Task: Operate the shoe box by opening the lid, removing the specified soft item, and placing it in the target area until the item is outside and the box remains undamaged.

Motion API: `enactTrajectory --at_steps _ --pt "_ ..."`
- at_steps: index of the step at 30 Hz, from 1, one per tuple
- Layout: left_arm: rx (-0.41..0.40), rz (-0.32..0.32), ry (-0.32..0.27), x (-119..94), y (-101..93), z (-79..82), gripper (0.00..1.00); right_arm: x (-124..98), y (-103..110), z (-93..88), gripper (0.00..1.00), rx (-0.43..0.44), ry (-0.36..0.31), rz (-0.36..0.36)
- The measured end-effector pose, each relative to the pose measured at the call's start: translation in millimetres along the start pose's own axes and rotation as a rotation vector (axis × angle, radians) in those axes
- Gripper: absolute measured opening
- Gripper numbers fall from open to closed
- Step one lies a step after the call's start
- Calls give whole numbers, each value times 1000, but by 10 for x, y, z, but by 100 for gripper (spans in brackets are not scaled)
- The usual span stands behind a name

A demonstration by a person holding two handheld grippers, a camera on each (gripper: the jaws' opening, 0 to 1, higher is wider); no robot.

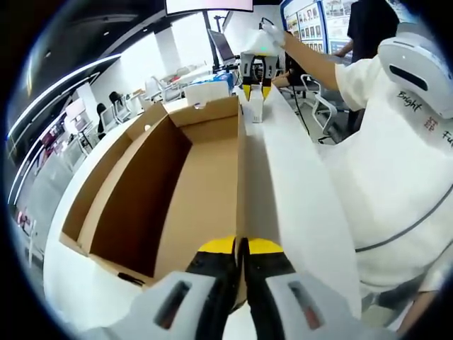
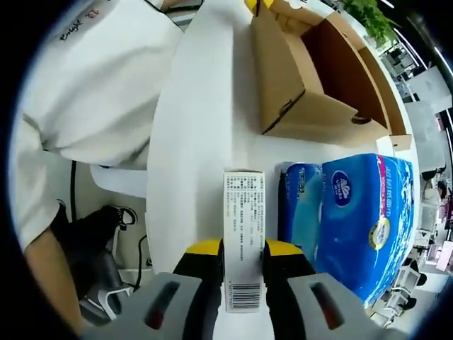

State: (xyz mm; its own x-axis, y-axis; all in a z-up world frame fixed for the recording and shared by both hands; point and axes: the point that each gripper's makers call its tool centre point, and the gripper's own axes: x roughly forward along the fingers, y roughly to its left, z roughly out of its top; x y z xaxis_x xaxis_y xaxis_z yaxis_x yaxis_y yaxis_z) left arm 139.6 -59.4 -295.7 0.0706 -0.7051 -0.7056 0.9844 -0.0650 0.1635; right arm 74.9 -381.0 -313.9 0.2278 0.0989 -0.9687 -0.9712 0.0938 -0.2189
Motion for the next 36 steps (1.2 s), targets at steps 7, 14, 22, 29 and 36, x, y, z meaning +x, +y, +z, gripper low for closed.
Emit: enactTrajectory --at_steps 7,14,22,29,36 --pt "2 -1 0 -1 -3 0 3 -18 -95 -42 21 -8 18 -52" --pt "2 0 -1 -2 -3 1 3 -41 -182 -8 23 -63 2 -108" --pt "3 1 -3 0 -4 3 3 -128 -228 13 21 -58 -28 -190" --pt "4 4 -3 0 -5 4 3 -124 -221 -13 21 -44 -16 -229" --pt "5 3 -3 -2 -2 3 3 -147 -232 -29 21 -24 -49 -266"
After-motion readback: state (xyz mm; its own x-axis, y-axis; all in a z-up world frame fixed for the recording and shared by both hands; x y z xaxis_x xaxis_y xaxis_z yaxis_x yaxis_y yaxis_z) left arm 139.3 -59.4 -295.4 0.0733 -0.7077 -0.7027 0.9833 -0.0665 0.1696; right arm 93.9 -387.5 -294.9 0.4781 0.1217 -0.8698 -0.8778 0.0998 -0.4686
